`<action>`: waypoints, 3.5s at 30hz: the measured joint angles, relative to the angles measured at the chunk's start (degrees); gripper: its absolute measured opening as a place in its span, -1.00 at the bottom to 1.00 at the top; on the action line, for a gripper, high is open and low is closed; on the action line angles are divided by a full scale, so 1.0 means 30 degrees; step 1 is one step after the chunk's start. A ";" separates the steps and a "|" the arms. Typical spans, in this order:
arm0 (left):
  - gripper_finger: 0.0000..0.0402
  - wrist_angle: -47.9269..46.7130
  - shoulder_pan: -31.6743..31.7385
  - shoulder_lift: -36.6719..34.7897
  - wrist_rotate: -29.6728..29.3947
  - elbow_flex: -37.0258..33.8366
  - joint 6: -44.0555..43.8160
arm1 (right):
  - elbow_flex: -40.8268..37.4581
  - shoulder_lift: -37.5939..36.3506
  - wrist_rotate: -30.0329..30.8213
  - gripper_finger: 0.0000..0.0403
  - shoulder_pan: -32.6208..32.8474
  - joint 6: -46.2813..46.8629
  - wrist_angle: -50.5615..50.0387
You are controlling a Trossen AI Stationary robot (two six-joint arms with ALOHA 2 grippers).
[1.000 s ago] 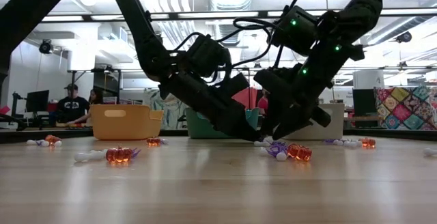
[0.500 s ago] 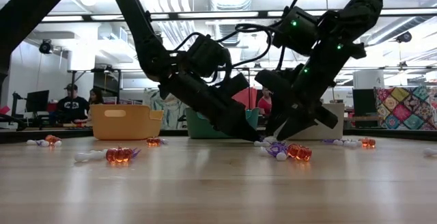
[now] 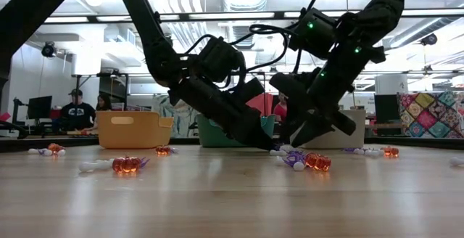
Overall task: Sort Halloween decoration
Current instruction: Put the small violet spider toy into the green bin
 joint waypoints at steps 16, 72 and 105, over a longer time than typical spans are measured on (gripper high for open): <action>-0.81 0.0005 0.0000 0.0000 0.0001 -0.0007 -0.0015 | 0.0000 0.0930 -0.0054 -0.32 -0.0046 0.0459 0.1590; -0.81 -0.3944 0.0087 -0.2996 0.0039 -0.0087 -0.0080 | 0.0000 -0.0393 0.0150 -0.96 0.0507 -0.1577 0.1469; -0.81 -0.3488 -0.0007 -0.1962 0.2077 -0.0087 0.2098 | 0.0000 -0.1960 0.0184 -0.93 0.2045 -0.4961 -0.0257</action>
